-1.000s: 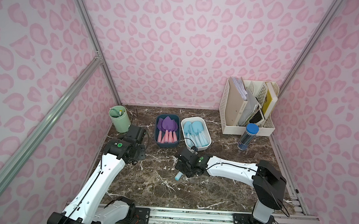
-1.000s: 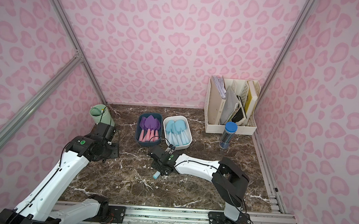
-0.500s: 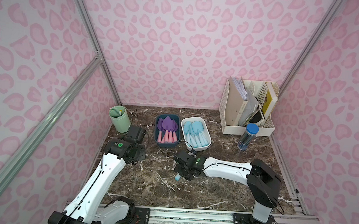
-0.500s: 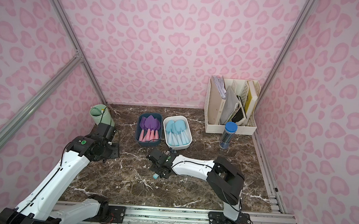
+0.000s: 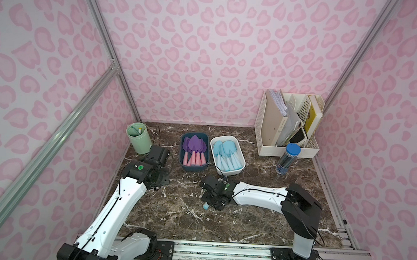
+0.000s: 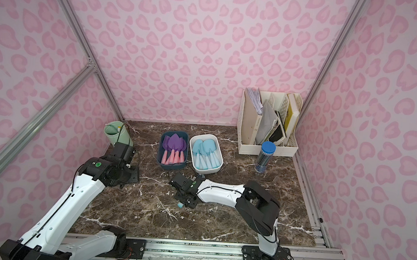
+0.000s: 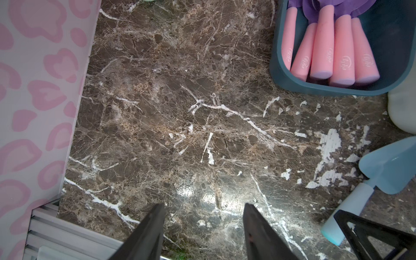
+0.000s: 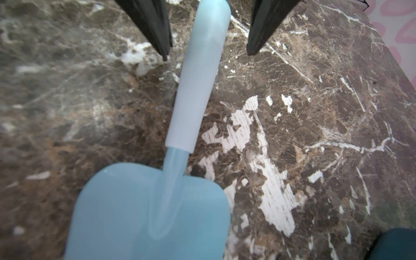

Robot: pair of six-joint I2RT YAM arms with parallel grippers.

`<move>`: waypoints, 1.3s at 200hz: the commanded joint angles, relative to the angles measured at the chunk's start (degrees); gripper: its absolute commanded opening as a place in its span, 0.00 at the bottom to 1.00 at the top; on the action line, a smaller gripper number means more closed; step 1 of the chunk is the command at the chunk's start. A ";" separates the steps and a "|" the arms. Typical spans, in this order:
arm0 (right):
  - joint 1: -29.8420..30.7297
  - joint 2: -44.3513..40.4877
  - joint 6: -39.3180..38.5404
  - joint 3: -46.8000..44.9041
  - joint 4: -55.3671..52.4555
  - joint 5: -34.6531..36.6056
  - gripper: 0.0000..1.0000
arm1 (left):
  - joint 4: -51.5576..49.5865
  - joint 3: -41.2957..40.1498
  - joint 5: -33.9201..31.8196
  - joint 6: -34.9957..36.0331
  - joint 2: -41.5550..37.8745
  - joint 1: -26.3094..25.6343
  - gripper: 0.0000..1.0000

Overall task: Sort the small shovels by color and place them into the storage box
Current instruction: Pick up the shovel from the center of the board.

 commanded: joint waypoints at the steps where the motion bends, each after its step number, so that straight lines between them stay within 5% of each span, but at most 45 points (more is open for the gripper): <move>1: 0.01 0.41 0.39 0.70 -0.58 -0.39 0.58 | 0.60 0.15 0.33 0.99 0.17 0.13 0.61; 260: 2.00 2.19 2.41 -0.18 -0.70 1.82 0.34 | -0.53 2.32 0.61 2.73 -0.26 0.93 0.61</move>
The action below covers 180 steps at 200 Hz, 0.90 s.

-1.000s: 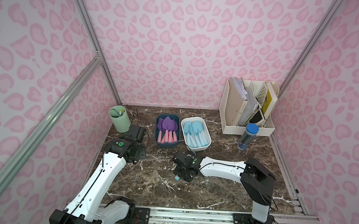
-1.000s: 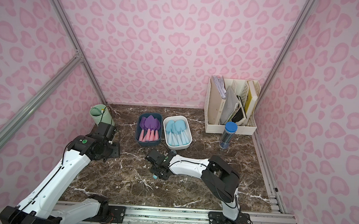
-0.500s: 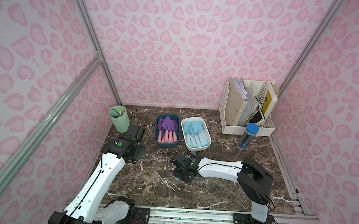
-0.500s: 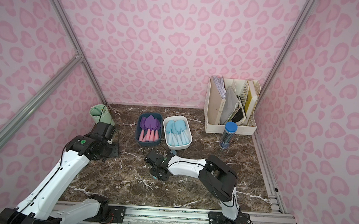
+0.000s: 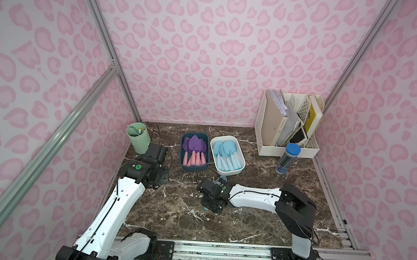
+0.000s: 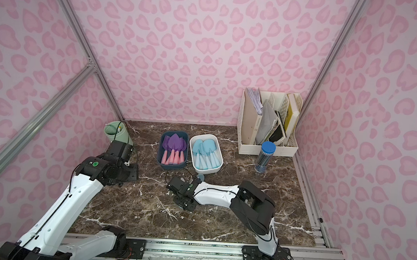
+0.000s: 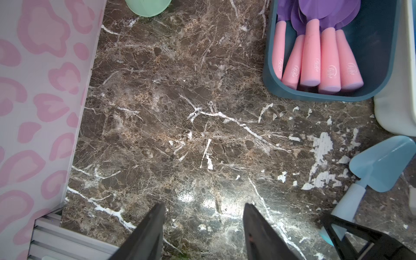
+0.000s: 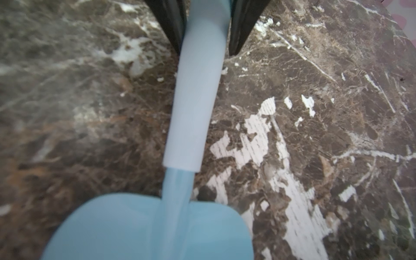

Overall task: Sort the small shovels by color and place them into the storage box
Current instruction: Pick up the shovel from the center of the board.

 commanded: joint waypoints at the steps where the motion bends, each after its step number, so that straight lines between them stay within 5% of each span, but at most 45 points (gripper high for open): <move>1: 0.39 -0.28 0.63 -0.43 -0.78 1.17 0.34 | -1.09 0.64 0.02 0.23 -0.01 0.10 0.61; 133: 3.30 -13.70 0.38 -11.24 -7.30 10.04 0.22 | -2.56 3.18 -0.12 -1.71 2.07 0.03 0.60; 180: -0.38 -20.44 -14.80 -8.74 -15.87 14.54 0.22 | -2.33 4.21 1.33 -2.25 4.62 0.04 0.60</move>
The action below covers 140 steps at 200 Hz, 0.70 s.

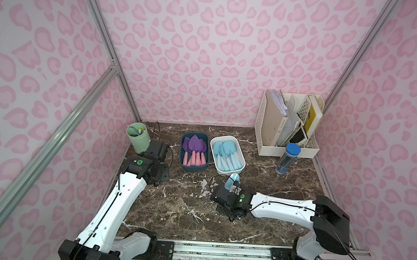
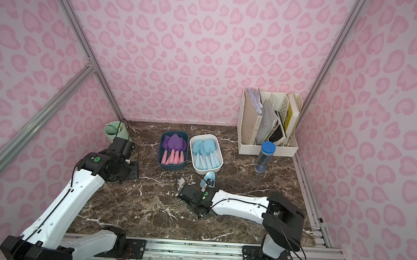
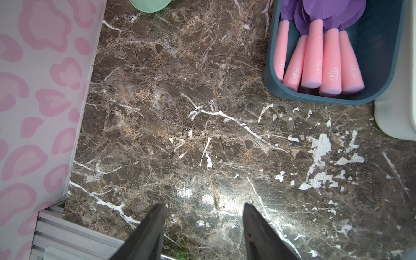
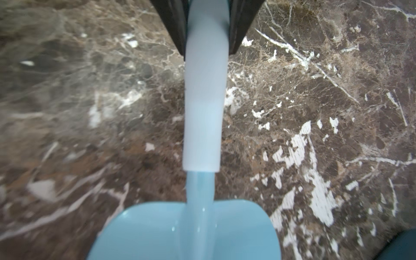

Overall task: Sort the small shovels by color and place them into the storage box
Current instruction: Pick up the shovel from the center of the board, then place the shovel in the storage box.

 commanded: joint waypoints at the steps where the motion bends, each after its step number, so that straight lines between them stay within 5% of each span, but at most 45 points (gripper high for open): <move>1: -2.22 -1.78 -11.28 2.85 -6.38 4.51 0.22 | -0.13 0.99 1.05 -0.72 1.31 0.08 0.60; 71: -15.28 3.22 -48.02 22.43 -16.79 5.61 0.21 | -0.61 4.01 2.07 -0.41 4.84 0.03 0.60; 140: -27.56 11.96 -66.23 30.52 -15.36 2.15 0.18 | -1.16 5.18 2.46 -0.17 6.02 0.08 0.59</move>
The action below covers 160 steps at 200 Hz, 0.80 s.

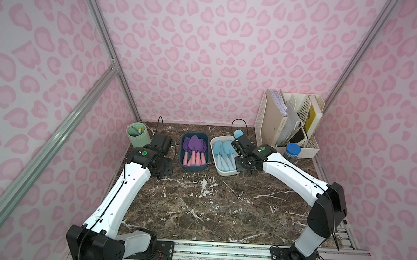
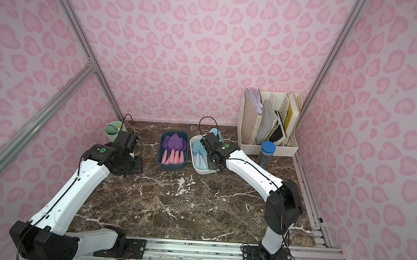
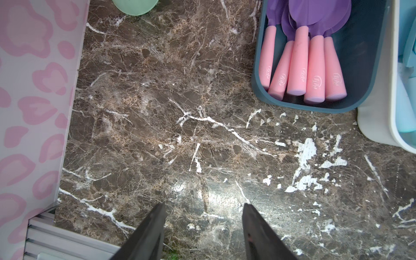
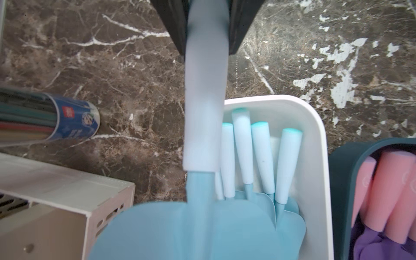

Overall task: Sort the small shovels by color and place them into the storage box
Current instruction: Place the shovel in the storage box.

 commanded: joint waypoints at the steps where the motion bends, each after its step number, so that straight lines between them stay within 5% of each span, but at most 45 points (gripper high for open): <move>1: -1.47 3.36 -9.15 2.16 0.03 -1.73 0.18 | -1.03 0.48 0.51 0.00 0.30 0.05 0.59; 160: -5.42 25.18 -12.59 20.47 -5.44 -10.94 0.22 | -2.27 0.68 0.54 -0.61 0.34 0.12 0.59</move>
